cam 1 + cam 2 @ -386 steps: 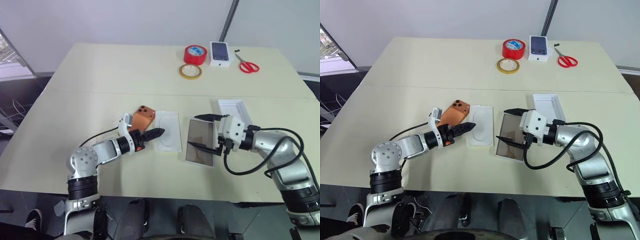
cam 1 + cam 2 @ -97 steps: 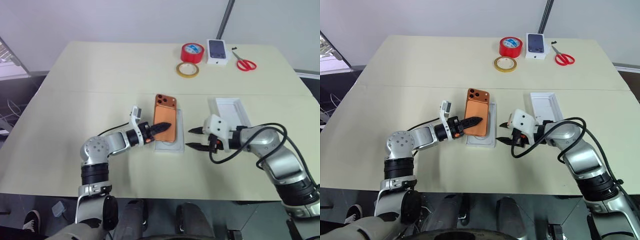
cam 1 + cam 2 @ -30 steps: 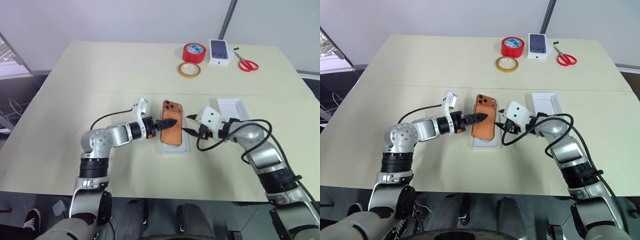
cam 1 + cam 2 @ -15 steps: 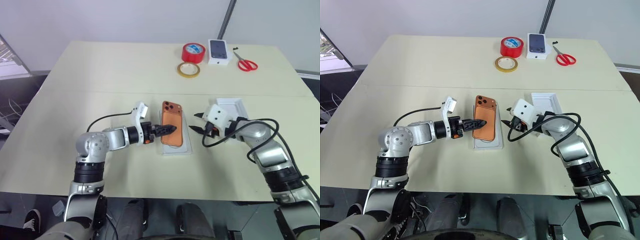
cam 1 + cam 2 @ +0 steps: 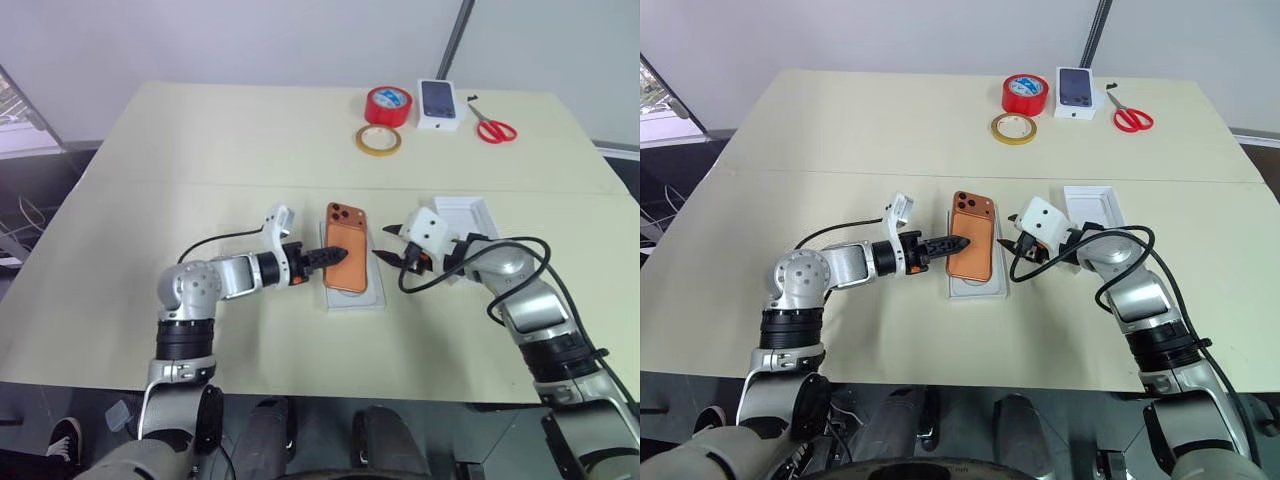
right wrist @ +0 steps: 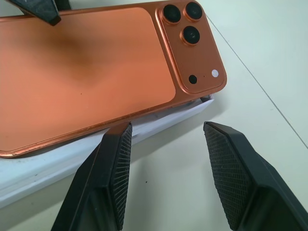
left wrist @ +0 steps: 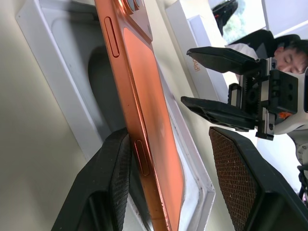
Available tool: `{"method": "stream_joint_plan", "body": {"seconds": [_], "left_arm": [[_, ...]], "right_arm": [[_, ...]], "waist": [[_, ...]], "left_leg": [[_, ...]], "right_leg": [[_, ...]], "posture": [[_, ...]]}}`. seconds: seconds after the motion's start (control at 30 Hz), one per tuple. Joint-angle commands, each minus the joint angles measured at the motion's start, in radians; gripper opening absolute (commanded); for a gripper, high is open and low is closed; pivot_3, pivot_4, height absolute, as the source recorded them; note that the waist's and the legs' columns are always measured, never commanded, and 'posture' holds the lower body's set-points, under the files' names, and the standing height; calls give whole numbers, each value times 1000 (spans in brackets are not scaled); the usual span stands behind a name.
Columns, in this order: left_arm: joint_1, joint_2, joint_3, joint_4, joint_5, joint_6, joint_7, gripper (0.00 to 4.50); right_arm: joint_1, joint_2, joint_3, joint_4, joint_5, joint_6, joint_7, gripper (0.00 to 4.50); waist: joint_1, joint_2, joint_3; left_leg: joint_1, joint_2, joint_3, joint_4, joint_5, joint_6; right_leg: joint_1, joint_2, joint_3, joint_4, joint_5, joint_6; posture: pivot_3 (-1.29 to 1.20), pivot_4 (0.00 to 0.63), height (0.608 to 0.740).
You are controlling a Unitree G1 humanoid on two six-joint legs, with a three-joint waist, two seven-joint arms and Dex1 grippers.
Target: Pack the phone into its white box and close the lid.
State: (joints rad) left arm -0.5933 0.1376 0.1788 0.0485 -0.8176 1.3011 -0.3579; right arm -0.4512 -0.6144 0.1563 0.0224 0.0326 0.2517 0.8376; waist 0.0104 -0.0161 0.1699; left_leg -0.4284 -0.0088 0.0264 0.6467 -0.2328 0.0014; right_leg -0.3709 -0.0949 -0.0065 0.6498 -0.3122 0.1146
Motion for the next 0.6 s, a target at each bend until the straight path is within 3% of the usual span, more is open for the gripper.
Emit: {"method": "stream_joint_plan", "body": {"seconds": [0.03, 0.1, 0.2, 0.27, 0.57, 0.6], "left_arm": [[-19, -18, 24, 12, -29, 43, 10, 2666], [-25, -29, 41, 21, -36, 63, 20, 2666], [-27, -29, 42, 25, -23, 62, 23, 1820], [-31, -30, 56, 31, -31, 75, 29, 943], [-30, -28, 70, 46, -21, 86, 40, 943], [-29, -30, 70, 47, -19, 86, 43, 677]], "right_arm": [[-5, 1, -13, -31, 0, -14, -10, 2504], [-5, 1, -13, -32, -2, -15, -11, 2504], [-3, 3, -12, -34, -4, -16, -11, 2504], [-3, 5, -11, -37, -5, -14, -11, 2504], [-2, 7, -9, -40, -6, -16, -8, 2504], [-1, 7, -9, -41, -6, -15, -9, 2504]], "waist": [[0, 0, 0], [1, 0, 0], [1, 0, 0], [1, 0, 0], [0, 0, 0], [0, 0, 0]], "left_leg": [[0, 0, 0, 0, 0, 0], [0, 0, 0, 0, 0, 0], [0, 0, 0, 0, 0, 0], [0, 0, 0, 0, 0, 0], [0, 0, 0, 0, 0, -1], [0, 0, 0, 0, 0, -1]], "right_leg": [[0, 0, 0, 0, 0, 0], [0, 0, 0, 0, 0, 0], [0, 0, 0, 0, 0, 0], [0, 0, 0, 0, 0, 0], [0, 0, 0, 0, 0, 0], [0, 0, 0, 0, 0, 0]], "posture": [[0, 150, 728], [0, 150, 728], [0, 150, 728], [0, 150, 728], [0, 150, 728], [0, 150, 728]]}}
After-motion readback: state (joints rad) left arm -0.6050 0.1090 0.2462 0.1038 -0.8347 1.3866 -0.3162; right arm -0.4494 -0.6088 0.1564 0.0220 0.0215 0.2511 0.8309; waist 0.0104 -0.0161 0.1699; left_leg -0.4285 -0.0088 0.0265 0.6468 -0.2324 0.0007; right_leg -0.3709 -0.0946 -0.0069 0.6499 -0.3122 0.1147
